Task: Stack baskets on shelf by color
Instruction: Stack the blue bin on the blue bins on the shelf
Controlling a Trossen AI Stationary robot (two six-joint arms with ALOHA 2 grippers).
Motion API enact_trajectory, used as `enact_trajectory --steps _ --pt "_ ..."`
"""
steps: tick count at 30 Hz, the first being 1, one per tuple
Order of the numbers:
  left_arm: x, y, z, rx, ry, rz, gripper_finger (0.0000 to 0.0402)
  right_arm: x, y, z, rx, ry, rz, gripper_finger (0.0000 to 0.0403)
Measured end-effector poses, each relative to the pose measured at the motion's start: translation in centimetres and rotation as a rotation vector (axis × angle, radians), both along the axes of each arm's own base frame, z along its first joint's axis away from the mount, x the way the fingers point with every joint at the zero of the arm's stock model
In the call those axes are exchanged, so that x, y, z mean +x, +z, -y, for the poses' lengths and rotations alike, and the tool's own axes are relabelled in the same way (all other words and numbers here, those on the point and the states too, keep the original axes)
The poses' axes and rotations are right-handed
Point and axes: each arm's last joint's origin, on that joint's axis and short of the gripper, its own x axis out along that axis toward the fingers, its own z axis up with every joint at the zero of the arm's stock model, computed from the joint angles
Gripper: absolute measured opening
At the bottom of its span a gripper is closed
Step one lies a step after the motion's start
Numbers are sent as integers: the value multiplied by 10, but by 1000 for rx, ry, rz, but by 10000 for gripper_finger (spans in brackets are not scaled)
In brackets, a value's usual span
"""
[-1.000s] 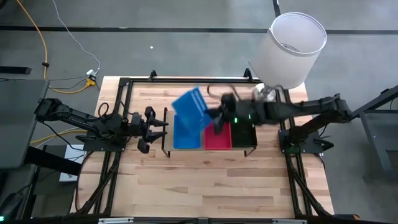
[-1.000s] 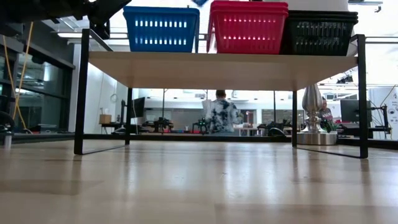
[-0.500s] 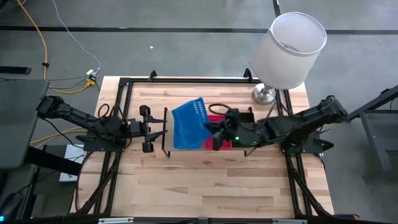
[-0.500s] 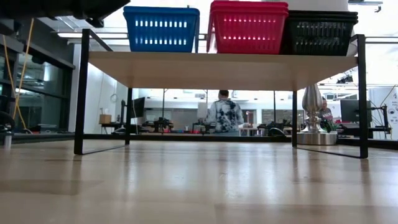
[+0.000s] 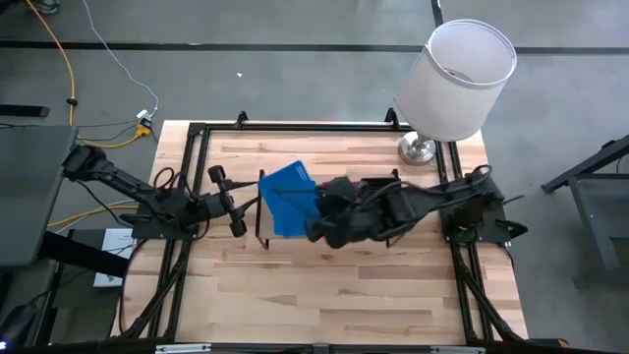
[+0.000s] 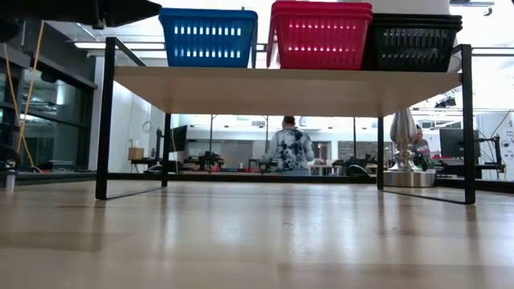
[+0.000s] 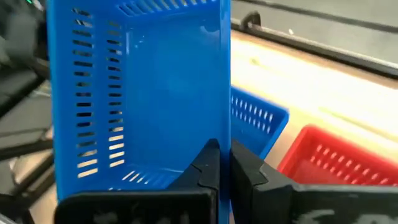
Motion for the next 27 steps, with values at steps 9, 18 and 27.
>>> enact_trajectory --steps 9,18,27 --pt "-5 0 1 99 206 -98 168 19 -25 -5 12 -13 -67 0" --pt "-5 0 2 143 207 -123 168 20 -30 -8 59 -73 -34 0" --pt "-3 2 6 211 53 -100 166 21 -37 -13 41 -133 -12 0"
